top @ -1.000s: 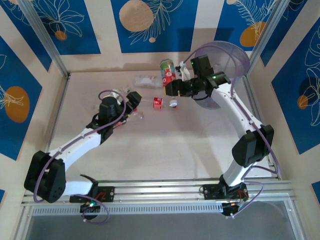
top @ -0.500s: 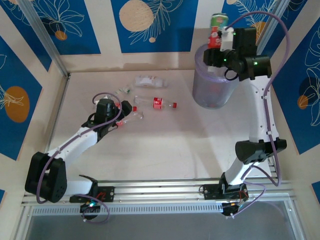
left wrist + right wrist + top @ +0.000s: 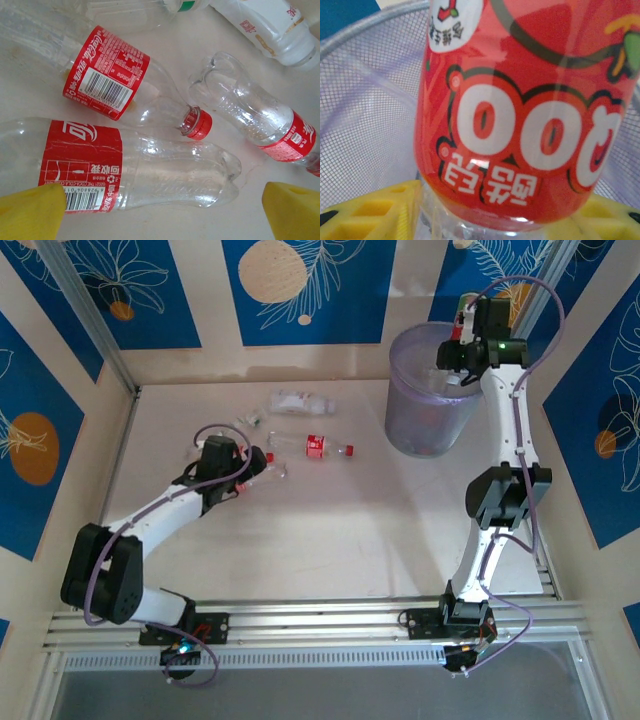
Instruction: Put the plastic bottles in the bin
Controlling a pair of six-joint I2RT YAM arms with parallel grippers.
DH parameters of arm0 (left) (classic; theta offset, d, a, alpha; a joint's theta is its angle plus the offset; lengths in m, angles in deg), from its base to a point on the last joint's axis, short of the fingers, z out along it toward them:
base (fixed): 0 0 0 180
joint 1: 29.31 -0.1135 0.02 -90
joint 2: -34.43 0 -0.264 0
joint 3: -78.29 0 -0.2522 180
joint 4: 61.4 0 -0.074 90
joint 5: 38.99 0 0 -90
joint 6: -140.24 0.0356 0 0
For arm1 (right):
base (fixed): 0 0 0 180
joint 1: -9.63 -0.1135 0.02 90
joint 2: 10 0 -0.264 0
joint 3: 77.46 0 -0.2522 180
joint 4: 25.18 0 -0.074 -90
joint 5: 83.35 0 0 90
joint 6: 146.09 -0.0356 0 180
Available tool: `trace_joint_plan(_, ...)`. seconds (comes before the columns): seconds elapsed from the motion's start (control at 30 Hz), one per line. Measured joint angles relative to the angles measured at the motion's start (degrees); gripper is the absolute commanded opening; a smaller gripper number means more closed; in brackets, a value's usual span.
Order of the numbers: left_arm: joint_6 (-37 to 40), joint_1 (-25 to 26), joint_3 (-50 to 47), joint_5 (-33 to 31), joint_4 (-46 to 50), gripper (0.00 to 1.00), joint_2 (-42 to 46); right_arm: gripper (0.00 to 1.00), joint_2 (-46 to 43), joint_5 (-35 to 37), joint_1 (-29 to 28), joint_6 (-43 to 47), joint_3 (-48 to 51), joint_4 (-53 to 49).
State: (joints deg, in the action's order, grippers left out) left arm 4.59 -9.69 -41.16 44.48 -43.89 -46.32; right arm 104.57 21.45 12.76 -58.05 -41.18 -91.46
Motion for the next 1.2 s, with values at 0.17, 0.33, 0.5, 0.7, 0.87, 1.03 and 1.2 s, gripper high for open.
trace_joint_plan(0.17,1.36,0.00,0.79,-1.31,1.07,1.00,-0.55,0.52,-0.02,-0.33,-0.02,-0.09,4.72,2.84)
trace_joint_plan(0.33,2.32,0.00,0.81,-2.23,1.92,1.00,-1.51,0.55,0.02,-1.22,-0.13,-0.83,10.45,4.83)
trace_joint_plan(0.5,3.17,0.00,0.92,-3.06,2.73,1.00,-1.79,0.65,0.09,-2.19,-0.17,-1.42,13.60,6.34)
trace_joint_plan(0.7,5.18,-1.05,1.92,-3.93,5.14,1.00,-1.84,0.79,0.15,-3.43,-0.46,-1.60,13.92,7.10)
trace_joint_plan(0.87,5.03,-1.57,1.99,-4.44,6.80,1.00,-1.84,0.87,0.59,-4.55,-0.46,-1.22,11.69,5.57)
trace_joint_plan(1.03,2.75,-1.62,1.99,-5.44,7.93,1.00,-1.81,0.88,0.48,-6.10,-0.48,-0.79,7.41,3.98)
trace_joint_plan(1.2,9.92,-1.77,6.01,-4.42,10.29,0.98,-3.37,0.88,-2.38,-7.37,-0.55,-0.02,7.23,2.23)
